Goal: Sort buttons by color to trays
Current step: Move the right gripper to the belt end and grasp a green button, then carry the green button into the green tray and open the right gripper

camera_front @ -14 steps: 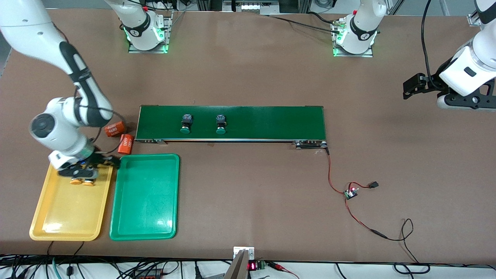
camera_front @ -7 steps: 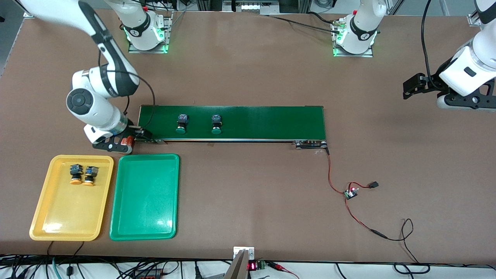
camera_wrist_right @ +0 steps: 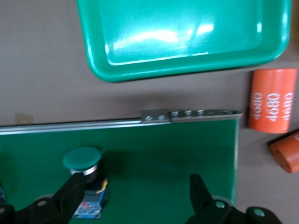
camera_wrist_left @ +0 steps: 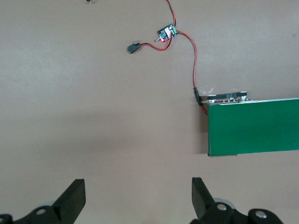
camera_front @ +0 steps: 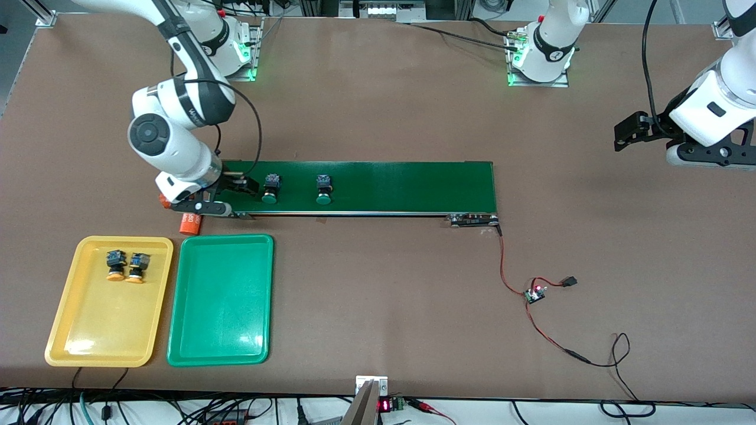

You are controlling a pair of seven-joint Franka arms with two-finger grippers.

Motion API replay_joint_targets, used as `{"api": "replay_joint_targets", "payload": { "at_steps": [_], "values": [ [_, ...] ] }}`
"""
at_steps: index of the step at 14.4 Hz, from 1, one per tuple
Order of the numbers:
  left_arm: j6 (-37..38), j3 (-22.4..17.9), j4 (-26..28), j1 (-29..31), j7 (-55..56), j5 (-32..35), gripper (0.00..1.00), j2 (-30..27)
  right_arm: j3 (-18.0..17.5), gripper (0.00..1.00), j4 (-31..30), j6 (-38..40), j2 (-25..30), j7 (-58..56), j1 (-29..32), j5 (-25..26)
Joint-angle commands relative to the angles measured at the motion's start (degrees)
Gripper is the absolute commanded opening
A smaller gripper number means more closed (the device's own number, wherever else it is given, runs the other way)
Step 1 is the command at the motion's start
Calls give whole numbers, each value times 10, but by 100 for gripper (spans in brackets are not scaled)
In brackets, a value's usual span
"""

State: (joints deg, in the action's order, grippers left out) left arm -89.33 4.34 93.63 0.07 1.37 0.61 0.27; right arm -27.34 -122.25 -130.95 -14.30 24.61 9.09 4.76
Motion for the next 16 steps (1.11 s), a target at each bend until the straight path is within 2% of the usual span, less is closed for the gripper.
{"api": "replay_joint_targets", "payload": {
  "at_steps": [1, 5, 6, 7, 9, 10, 11, 13, 16],
  "values": [
    [7, 1, 1, -1, -8, 12, 100, -7, -4, 100, -12, -7, -3, 24, -12, -5],
    [7, 1, 1, -1, -8, 12, 100, -6, -10, 100, -18, -30, -27, 47, -26, -5],
    [7, 1, 1, -1, -8, 12, 100, -6, -10, 97, -24, -45, -33, 47, -26, -5],
    [7, 1, 1, -1, -8, 12, 100, -6, -10, 84, -27, -54, -39, 47, -26, -5],
    [7, 1, 1, -1, -8, 12, 100, -6, -10, 43, -27, -55, -44, 38, -26, -5],
    [7, 1, 1, -1, -8, 12, 100, -6, -9, 25, -27, -55, -44, 36, -26, -4],
    [7, 1, 1, -1, -8, 12, 100, -6, -9, 13, -27, -54, -44, 35, -24, -4],
    [7, 1, 1, -1, -8, 12, 100, -6, -9, 0, -26, -51, -43, 31, -21, -4],
    [7, 1, 1, -1, -8, 12, 100, -6, 0, 0, 2, -48, -31, -22, -5, -3]
  ]
}}
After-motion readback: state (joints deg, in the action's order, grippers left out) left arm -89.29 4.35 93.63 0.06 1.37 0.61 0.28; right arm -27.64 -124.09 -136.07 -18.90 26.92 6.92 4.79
